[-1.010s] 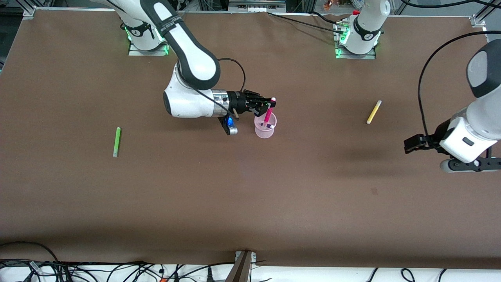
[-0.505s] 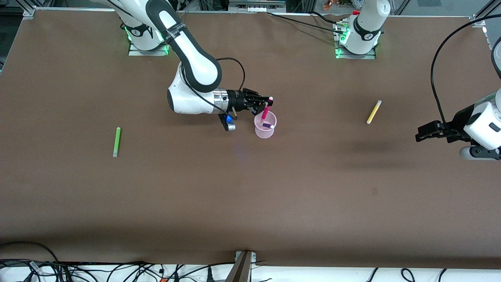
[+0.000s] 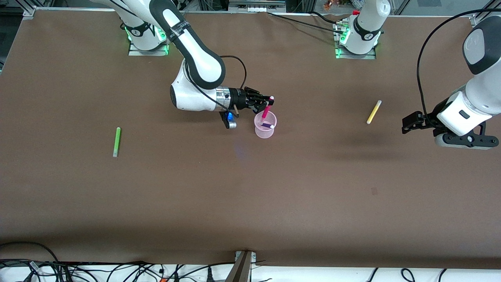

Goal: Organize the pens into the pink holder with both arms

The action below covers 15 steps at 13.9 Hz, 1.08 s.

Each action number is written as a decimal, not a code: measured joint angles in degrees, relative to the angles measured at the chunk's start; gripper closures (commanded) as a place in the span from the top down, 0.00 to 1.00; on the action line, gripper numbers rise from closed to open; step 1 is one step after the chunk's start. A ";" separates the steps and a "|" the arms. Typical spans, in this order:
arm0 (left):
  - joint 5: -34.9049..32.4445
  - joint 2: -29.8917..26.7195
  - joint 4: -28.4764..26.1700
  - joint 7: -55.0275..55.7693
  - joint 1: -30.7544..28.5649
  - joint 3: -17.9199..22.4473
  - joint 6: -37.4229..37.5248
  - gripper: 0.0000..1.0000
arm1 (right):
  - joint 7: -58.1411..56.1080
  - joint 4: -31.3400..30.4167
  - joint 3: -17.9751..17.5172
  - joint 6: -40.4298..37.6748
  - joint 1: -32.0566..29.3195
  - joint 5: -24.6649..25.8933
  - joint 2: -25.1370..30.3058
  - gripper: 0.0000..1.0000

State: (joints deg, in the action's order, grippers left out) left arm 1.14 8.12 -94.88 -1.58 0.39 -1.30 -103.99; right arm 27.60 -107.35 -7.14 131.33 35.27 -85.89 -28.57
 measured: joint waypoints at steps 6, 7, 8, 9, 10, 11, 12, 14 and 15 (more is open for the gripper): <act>-0.05 -0.69 4.46 -0.02 -0.03 -0.16 0.28 1.00 | -3.52 -0.24 0.00 1.73 0.22 -0.09 -2.06 0.21; -0.05 -0.70 4.87 -0.02 -0.03 -0.17 0.32 1.00 | -4.48 -0.24 0.00 1.93 0.23 -0.11 -2.35 0.25; -0.05 -0.70 5.21 -0.02 -0.06 -0.17 0.45 1.00 | -5.79 -0.25 0.00 2.04 0.23 -0.12 -2.73 0.28; -0.06 -0.71 5.45 -0.02 -0.13 -0.16 0.67 1.00 | -6.89 -0.25 0.00 2.09 0.24 -0.14 -3.17 0.45; -0.06 -0.73 5.67 -0.02 -0.20 -0.12 1.01 1.00 | -7.91 -0.25 0.00 2.12 0.24 -0.20 -3.57 0.66; -0.06 -0.77 5.96 -0.01 -0.26 -0.07 1.55 1.00 | -8.43 -0.24 0.00 2.18 0.23 -0.27 -3.83 0.77; -0.06 -0.87 6.21 0.00 -0.30 0.01 2.14 1.00 | -8.61 -0.20 0.00 2.20 0.24 -0.28 -3.89 0.80; -0.06 -1.15 6.64 0.00 -0.32 0.10 3.77 1.00 | -8.77 0.40 0.02 2.29 0.23 -0.28 -3.87 0.85; -0.06 -1.29 6.72 0.00 -0.31 0.09 4.38 1.00 | -8.84 0.96 0.11 2.44 0.22 -0.28 -3.83 0.87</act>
State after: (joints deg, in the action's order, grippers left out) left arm 1.07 6.83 -88.17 -1.58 0.07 -1.21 -99.61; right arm 18.76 -106.39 -7.03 133.78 35.49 -86.17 -32.40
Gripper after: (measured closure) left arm 0.000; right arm 0.370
